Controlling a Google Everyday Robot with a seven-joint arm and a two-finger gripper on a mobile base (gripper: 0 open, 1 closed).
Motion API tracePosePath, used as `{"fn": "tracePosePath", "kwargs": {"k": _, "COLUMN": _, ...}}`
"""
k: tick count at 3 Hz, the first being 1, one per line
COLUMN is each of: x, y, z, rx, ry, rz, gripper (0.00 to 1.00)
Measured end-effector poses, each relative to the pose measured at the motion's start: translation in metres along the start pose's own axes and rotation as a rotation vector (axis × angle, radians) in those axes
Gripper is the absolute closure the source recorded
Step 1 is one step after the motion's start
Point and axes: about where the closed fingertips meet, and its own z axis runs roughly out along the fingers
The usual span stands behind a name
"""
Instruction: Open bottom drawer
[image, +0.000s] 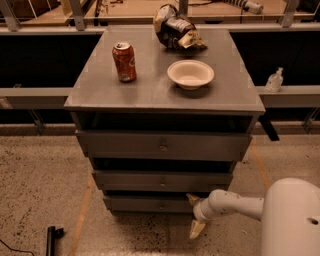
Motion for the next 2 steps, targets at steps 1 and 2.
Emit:
{"fn": "tracePosePath", "kwargs": {"k": 1, "x": 0.010, "y": -0.008, "z": 0.019, "rx": 0.017, "ry": 0.026, "rz": -0.013, "gripper": 0.00}}
{"fn": "tracePosePath", "kwargs": {"k": 2, "x": 0.021, "y": -0.013, "z": 0.030, "rx": 0.029, "ry": 0.046, "rz": -0.007, "gripper": 0.00}}
